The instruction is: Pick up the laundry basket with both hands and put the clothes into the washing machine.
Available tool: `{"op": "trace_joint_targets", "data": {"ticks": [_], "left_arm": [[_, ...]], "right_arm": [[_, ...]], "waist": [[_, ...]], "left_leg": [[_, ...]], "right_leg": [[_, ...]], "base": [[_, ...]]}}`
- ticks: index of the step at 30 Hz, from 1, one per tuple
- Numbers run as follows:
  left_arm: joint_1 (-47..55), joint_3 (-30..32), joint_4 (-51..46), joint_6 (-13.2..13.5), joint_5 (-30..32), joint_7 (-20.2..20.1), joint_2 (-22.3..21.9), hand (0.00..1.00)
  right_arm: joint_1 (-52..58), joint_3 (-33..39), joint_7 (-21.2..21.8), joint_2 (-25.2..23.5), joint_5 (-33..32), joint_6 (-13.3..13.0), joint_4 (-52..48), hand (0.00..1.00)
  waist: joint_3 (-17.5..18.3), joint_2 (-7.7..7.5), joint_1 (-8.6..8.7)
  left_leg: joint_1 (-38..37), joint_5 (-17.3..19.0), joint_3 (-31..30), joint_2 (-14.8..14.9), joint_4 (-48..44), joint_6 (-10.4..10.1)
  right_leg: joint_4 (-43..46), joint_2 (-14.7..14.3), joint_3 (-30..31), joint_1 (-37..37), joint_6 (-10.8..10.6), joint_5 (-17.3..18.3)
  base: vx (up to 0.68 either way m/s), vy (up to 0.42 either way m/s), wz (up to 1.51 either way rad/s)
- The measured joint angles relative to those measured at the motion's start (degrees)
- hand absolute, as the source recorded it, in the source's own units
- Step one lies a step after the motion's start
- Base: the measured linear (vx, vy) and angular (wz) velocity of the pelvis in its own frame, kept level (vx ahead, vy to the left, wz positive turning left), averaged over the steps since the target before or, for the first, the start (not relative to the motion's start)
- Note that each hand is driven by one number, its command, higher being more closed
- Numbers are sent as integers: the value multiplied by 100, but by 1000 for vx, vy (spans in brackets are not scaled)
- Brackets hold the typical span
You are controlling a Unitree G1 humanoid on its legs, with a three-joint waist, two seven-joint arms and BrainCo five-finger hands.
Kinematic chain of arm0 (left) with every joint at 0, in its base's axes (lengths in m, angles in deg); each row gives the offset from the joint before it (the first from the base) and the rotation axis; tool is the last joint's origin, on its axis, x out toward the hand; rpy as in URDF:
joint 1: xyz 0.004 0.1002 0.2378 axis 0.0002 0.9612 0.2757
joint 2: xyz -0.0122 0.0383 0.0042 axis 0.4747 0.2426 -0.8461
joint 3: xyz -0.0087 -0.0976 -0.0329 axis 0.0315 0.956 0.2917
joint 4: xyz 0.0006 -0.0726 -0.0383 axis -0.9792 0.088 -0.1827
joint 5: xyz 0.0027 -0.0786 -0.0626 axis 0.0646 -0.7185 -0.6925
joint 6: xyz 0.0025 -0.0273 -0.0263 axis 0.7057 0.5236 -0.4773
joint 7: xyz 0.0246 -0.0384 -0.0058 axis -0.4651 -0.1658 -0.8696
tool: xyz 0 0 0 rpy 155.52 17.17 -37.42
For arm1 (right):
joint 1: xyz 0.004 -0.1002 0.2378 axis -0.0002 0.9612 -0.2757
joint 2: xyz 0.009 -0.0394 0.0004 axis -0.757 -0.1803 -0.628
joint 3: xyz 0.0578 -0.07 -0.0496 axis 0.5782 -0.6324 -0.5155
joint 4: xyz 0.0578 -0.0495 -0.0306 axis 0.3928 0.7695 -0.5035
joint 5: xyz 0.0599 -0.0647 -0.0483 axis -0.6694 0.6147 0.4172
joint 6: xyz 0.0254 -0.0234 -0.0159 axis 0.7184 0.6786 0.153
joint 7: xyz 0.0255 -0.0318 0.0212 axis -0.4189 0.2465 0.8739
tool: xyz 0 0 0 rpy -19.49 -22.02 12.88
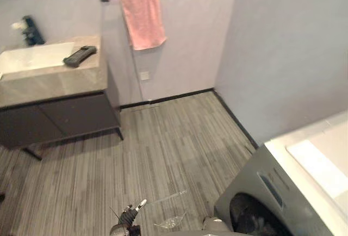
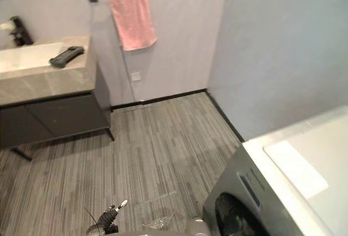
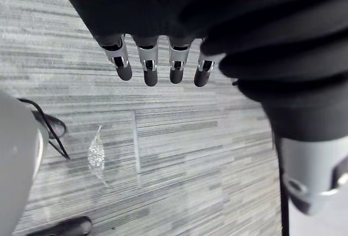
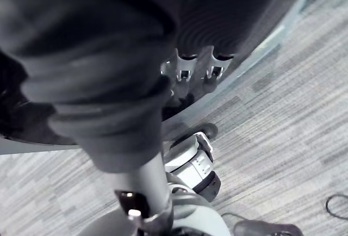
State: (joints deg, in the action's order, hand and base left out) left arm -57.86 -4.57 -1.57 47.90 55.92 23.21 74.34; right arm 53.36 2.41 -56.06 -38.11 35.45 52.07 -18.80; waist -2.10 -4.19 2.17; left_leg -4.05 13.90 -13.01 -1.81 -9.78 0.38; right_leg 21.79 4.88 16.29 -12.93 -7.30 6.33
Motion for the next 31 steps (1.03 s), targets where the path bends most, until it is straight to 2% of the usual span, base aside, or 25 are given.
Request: {"op": "trace_joint_targets", "data": {"ticks": [1, 2, 3, 4, 6, 7, 9, 10, 12, 14, 15, 16, 17, 19, 21, 22, 24, 25, 28, 31], "left_arm": [[22, 80, 14, -1, 139, -10, -98, 0], [18, 132, 9, 8, 181, -10, -176, 0], [37, 237, 15, 1, 243, -1, -285, 0], [43, 336, 46, -42, 269, -3, -325, 0], [3, 357, 41, -46, 310, -6, -389, 0], [-46, 308, 77, -55, 310, -10, -398, 0], [-46, 238, 92, -49, 310, -6, -326, 0], [-25, 102, 84, -49, 309, -1, -195, 0], [68, 72, 78, -56, 307, 11, -85, 0], [200, 103, -94, -64, 299, 36, 26, 0], [199, 99, -156, -60, 301, 53, 24, 0], [218, 98, -244, -51, 289, 96, -3, 0], [273, 91, -295, -36, 279, 142, -40, 0], [282, 91, -284, -30, 239, 144, -22, 0], [290, 90, -220, -25, 236, 140, -40, 0], [311, 142, -148, -29, 223, 148, -26, 0], [403, 234, -51, -29, 87, 162, 26, 0], [421, 236, -13, -29, 66, 163, 25, 0], [426, 229, 131, -50, -2, 142, 31, 0], [406, 92, 226, -49, -47, 127, 33, 0]], "right_arm": [[135, -42, 192, 80, -114, 146, 113, 0], [200, -43, 208, 59, -121, 196, 232, 0], [232, -68, 228, 82, -96, 236, 333, 0], [235, -327, 380, 163, -22, 262, 343, 0], [335, -251, 414, 129, -51, 236, 424, 0], [334, -168, 408, 102, -55, 229, 517, 0], [301, -100, 411, 44, -54, 236, 619, 0], [279, -69, 404, -11, -57, 237, 749, 0], [274, -66, 400, -69, -58, 237, 816, 0], [268, -110, 412, -111, -58, 238, 815, 0], [265, -110, 422, -98, -58, 237, 800, 0], [278, -102, 453, -67, -63, 224, 773, 0], [334, -77, 459, -72, -103, 153, 751, 0], [329, -64, 407, -61, -101, 126, 746, 0], [309, 40, 261, -64, -102, 120, 716, 0], [243, 109, 182, -97, -116, 113, 703, 0], [234, 276, 174, -87, -113, 72, 706, 0], [246, 399, 147, -76, -115, 71, 707, 0], [329, 448, 88, -18, -119, 63, 720, 0], [347, 447, 106, -5, -105, 69, 725, 0]], "waist": [[28, 182, 26], [24, 281, 8], [10, 452, 2], [-9, 493, 12], [-18, 497, 36], [-18, 489, 67], [12, 440, 70], [41, 357, 39], [64, 330, 29], [18, 241, 16], [-40, 245, 2], [-139, 331, -28], [-154, 362, -64], [-111, 338, -43], [-35, 410, 10], [37, 302, -18], [96, 296, 14], [130, 346, 18], [275, 418, 43], [313, 426, 74]], "left_leg": [[19, -27, 211, 256, -43, -163], [-54, -31, 297, 370, 30, -170], [-140, -131, 375, 596, 233, -347], [-159, -315, 358, 705, 317, -648], [-188, -466, 346, 770, 280, -897], [-215, -478, 247, 777, 249, -925], [-243, -479, 24, 774, 189, -927], [-158, -475, -127, 765, 90, -933], [93, -450, -198, 724, -190, -958], [898, -401, -97, 529, -1590, -992], [1056, -402, -39, 500, -1990, -991], [1222, -404, 91, 505, -2404, -987], [1260, -407, 425, 587, -2498, -983], [1121, -324, 978, 720, -2038, -805], [784, -55, 1477, 763, -887, -364], [617, -286, 1613, 644, -307, -410], [375, -708, 1715, 526, 398, -422], [218, -868, 1712, 478, 749, -423], [23, -1088, 1721, 470, 1309, -467], [23, -1113, 1696, 486, 1359, -473]], "right_leg": [[-3, -121, -259, 28, 151, 129], [2, -202, -313, 49, 163, 134], [6, -354, -424, 94, 247, 152], [-14, -452, -497, 132, 305, 165], [-110, -484, -594, 277, 336, 170], [-218, -467, -686, 421, 346, 157], [-369, -397, -895, 685, 347, 151], [-486, -349, -1028, 772, 351, 155], [-593, -311, -1149, 778, 375, 195], [-669, -287, -1210, 815, 402, 202], [-645, -284, -1274, 886, 456, 166], [-566, -282, -1326, 958, 440, 180], [-463, -257, -1332, 978, 413, 248], [-476, -149, -1411, 970, 372, 268], [-514, -46, -1511, 861, 306, 212], [-615, 39, -1451, 784, 298, 164], [-874, 142, -1418, 840, 260, -30], [-1063, 171, -1425, 889, 266, -125], [-1461, 164, -1448, 994, 257, -283], [-1616, 145, -1470, 1055, 225, -364]], "base": [[293, -419, 78], [252, -284, 47], [209, -248, -3], [186, -227, -5], [154, -135, 13], [117, -29, 32], [83, 15, 68], [46, 21, 73], [10, 22, 49], [-20, 4, 57], [-44, -8, 51], [-107, 21, 33], [-157, 65, 29], [-132, 93, 29], [-130, 79, 46], [-102, 31, 26], [-53, 22, 16], [-71, 37, 12], [-11, 26, -3], [5, 3, -2]]}}
